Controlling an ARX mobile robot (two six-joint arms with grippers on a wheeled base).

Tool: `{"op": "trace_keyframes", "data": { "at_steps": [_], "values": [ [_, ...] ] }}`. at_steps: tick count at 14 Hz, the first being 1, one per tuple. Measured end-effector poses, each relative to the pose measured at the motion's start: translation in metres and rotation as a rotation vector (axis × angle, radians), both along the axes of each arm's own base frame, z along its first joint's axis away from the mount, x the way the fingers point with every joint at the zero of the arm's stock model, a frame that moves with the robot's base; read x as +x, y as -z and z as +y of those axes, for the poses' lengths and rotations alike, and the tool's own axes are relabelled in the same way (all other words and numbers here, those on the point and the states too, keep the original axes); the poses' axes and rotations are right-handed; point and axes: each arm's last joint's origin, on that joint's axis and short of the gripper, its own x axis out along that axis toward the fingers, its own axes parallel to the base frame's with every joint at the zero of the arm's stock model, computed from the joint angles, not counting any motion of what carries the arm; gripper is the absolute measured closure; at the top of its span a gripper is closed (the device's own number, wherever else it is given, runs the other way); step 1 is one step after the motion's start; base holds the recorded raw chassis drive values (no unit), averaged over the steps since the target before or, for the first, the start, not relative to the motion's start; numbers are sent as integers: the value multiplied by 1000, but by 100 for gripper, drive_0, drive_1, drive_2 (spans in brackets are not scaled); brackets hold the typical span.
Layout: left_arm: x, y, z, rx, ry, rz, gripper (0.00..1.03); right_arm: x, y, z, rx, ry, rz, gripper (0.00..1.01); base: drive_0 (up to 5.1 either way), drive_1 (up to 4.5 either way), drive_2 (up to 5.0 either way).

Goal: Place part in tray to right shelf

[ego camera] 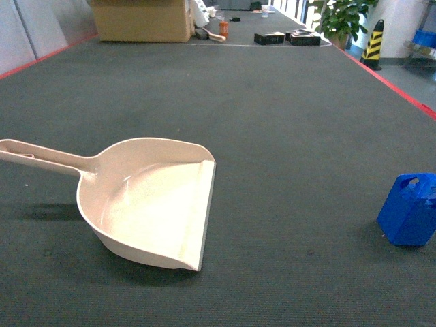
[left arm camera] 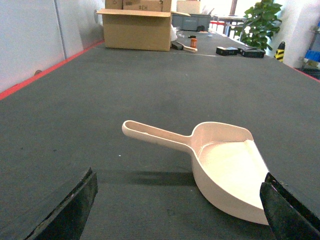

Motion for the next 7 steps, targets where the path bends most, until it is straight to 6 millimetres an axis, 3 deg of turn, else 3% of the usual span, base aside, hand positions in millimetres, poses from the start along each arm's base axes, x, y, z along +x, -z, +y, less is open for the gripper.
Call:
{"op": "trace_keyframes", "data": {
  "at_steps": [7],
  "values": [
    [0,0,0,0,0,0,5,0,0,0,0,0,0,3,0,0,0]
  ]
}}
